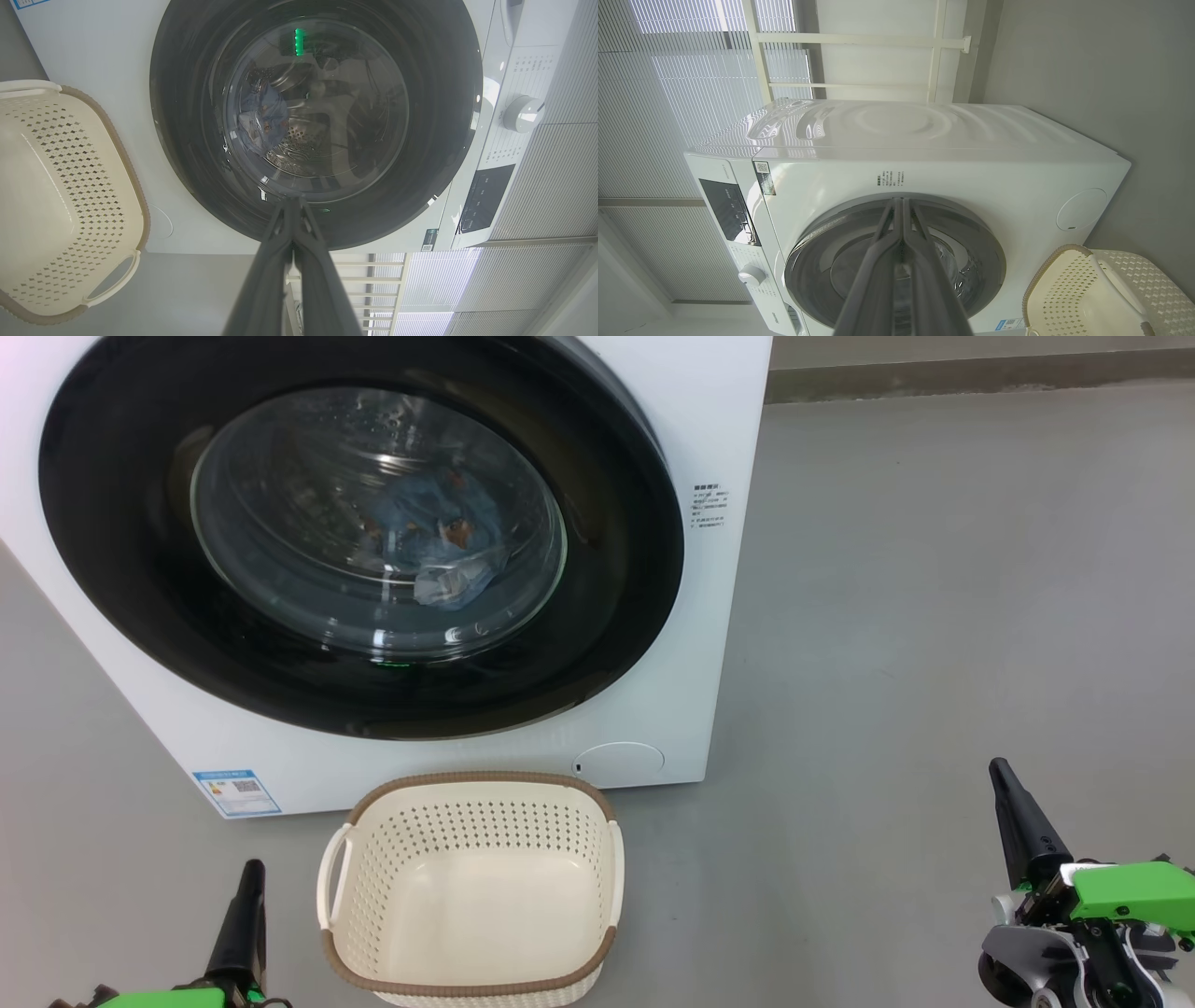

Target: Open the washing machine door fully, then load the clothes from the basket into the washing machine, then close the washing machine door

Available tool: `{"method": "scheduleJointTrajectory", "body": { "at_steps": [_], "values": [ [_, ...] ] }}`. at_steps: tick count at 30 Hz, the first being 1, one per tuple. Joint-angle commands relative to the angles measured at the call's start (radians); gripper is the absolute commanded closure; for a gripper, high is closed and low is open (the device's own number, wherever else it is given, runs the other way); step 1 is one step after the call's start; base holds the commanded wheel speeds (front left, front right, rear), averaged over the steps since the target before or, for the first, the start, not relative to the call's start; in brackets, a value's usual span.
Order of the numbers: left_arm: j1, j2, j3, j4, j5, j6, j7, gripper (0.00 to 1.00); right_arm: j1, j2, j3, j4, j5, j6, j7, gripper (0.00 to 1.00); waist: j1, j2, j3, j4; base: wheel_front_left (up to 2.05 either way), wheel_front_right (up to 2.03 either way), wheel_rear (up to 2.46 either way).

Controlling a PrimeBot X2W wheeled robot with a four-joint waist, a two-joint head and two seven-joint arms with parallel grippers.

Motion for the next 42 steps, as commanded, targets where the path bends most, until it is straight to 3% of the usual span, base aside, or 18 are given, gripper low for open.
{"method": "scheduleJointTrajectory", "body": {
  "at_steps": [1,42],
  "values": [
    [-0.048,0.008,0.033,-0.02,-0.007,-0.008,0.007,1.0,-0.003,-0.009,0.018,-0.031,-0.002,0.0,0.004,1.0,0.0,0.0,0.0,0.0,0.0,0.0,0.0],
    [-0.048,0.008,0.033,-0.02,-0.007,-0.008,0.007,1.0,-0.003,-0.009,0.018,-0.031,-0.002,0.0,0.004,1.0,-0.0001,0.0,0.0,0.0,0.0,0.0,0.0]
  ]
}}
